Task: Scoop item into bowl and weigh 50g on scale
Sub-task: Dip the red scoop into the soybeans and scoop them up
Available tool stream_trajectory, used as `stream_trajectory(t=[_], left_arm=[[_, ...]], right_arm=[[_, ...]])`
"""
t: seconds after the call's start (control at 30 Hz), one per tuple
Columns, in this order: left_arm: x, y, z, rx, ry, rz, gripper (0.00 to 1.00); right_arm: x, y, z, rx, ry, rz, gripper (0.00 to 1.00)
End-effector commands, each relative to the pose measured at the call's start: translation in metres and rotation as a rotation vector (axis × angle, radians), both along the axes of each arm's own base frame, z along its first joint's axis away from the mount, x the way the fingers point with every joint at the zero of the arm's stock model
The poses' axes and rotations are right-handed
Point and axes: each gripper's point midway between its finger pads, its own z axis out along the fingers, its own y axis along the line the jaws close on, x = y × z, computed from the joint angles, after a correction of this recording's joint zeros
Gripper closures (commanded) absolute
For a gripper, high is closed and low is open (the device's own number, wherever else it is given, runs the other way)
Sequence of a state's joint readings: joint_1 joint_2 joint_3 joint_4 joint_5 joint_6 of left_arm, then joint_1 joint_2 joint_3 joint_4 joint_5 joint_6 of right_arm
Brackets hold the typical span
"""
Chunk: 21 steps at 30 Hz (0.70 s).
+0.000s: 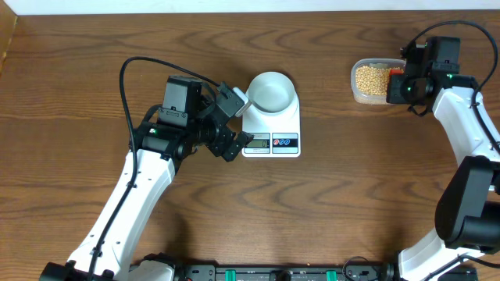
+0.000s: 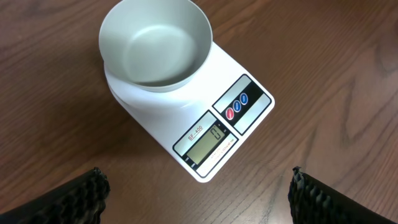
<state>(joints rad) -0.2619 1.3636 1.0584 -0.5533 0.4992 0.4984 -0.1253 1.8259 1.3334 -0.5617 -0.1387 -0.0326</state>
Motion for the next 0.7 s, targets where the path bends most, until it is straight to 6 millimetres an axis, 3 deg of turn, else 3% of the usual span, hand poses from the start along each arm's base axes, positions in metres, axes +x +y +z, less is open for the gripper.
stream_trajectory(t=[0.0,0.67], left_arm=[[-0.002,-0.001,-0.003,0.001,0.003,-0.011,0.05],[-0.002,-0.001,-0.003,0.001,0.003,-0.011,0.05]], right_arm=[[-0.005,0.007,-0.011,0.059,0.038,0.002,0.99],[-0.003,0.027,-0.008,0.22,0.04,-0.036,0.98]])
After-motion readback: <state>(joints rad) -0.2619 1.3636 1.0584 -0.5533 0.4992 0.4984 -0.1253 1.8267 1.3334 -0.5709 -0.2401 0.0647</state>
